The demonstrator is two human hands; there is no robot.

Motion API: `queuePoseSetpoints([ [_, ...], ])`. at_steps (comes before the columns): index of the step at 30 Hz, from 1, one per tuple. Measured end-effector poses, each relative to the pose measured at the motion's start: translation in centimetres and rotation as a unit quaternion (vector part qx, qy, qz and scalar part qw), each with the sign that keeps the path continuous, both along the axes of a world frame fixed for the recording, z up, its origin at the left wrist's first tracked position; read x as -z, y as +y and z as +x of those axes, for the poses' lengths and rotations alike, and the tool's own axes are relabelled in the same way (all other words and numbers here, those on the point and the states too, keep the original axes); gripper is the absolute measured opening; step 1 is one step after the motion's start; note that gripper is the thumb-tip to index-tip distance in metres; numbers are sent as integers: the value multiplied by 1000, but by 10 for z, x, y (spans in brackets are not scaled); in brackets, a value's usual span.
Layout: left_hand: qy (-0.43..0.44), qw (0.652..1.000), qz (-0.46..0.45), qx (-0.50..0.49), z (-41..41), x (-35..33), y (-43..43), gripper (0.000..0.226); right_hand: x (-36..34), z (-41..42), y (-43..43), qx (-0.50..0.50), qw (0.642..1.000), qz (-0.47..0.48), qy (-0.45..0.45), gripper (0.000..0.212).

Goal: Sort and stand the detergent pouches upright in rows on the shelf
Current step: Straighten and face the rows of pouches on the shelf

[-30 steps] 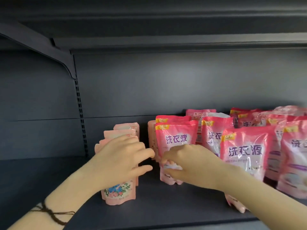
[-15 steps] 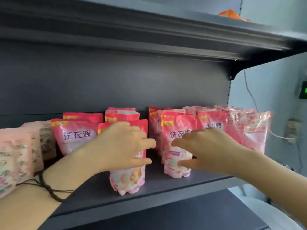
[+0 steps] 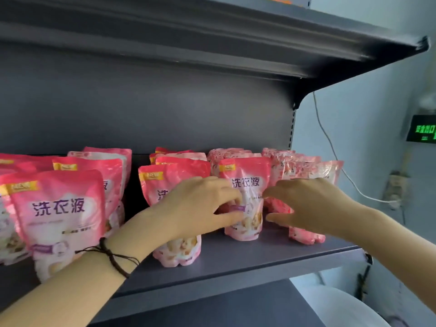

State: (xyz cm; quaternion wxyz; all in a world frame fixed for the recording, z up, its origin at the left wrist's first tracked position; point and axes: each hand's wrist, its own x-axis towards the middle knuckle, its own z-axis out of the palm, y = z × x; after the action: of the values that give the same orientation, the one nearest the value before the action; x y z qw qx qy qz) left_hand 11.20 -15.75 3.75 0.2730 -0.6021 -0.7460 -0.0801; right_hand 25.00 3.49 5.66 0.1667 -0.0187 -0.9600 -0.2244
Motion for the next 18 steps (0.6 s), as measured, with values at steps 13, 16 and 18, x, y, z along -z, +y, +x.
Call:
queuePoseSetpoints([
  [13, -367, 798, 479, -8, -20, 78, 155, 49, 84, -110, 58, -157, 762, -546, 310, 52],
  [16, -332, 735, 588, -62, -19, 91, 171, 49, 96, -123, 65, -150, 644, -669, 340, 50],
  [18, -378, 684, 619, -76, -20, 95, 176, 47, 104, -130, 73, -126, 583, -735, 323, 39],
])
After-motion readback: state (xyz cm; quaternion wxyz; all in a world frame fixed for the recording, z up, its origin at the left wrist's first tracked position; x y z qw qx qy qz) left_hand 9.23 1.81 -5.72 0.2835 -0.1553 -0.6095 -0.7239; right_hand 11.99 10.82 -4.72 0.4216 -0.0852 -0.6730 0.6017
